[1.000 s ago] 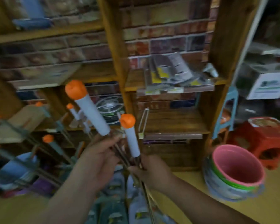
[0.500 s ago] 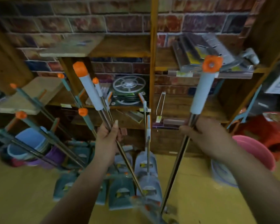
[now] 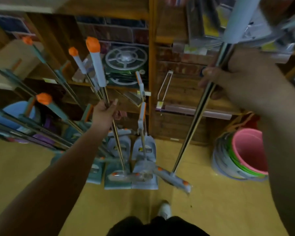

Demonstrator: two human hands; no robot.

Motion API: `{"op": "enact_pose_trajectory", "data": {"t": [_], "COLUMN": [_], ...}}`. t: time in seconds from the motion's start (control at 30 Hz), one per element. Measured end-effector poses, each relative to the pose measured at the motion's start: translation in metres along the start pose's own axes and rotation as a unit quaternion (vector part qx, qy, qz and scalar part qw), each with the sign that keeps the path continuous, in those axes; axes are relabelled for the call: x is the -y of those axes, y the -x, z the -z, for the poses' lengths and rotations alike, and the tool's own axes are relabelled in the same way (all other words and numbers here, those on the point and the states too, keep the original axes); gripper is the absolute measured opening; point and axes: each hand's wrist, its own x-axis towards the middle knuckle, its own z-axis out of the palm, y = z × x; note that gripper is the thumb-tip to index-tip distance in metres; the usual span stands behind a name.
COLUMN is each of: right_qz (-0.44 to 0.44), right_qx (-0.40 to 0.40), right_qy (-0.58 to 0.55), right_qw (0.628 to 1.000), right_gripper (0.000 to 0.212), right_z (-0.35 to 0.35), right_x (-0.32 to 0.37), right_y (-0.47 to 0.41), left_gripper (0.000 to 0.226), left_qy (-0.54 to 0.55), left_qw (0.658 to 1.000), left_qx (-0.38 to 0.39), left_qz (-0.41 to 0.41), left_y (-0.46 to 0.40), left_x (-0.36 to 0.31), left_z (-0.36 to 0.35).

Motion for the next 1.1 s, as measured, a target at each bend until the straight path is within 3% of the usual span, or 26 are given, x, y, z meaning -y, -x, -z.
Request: {"op": "enact_pose_trajectory", "data": {"t": [0.2, 0.33, 0.5, 0.6, 0.93, 1.1], "right_qz": [-0.014, -0.016, -0.068, -0.085, -0.080, -0.061], "right_qx": [0.020, 0.065, 0.119, 0.124, 0.156, 0.160], "right_qy": [-0.025, 0.042, 0.029, 0.003, -0.004, -0.044], "right_qw": [0.999, 0.997, 0.990, 0.989, 0.984, 0.984], "right_gripper": [0.012, 0.014, 0.011, 0.014, 0.017, 0.003], "right_z": [-0.043, -0.099, -0.169, -0.204, -0.284, -0.300], "right_x": [-0.035, -0.054, -0.070, -0.072, -0.098, -0.117], "right_y": [-0.061, -0.109, -0.169, -0.204, -0.263, -0.271], "left_gripper": [0.024, 0.009, 0.023, 0.004, 0.019, 0.027], "left_qy": [-0.033, 0.016, -0.016, -0.040, -0.064, -0.070], "left_qw": [0.999, 0.996, 0.987, 0.983, 0.971, 0.964], "left_qx": [0.028, 0.029, 0.063, 0.067, 0.182, 0.224], "left_qz": [0.014, 0.079, 0.147, 0.166, 0.139, 0.128], "left_y": [-0.036, -0.083, -0.151, -0.182, -0.231, -0.248], "left_x": [0.012, 0.036, 0.080, 0.090, 0.106, 0.120], "left_z": [-0.022, -0.030, -0.040, -0.057, -0.109, -0.123]}}
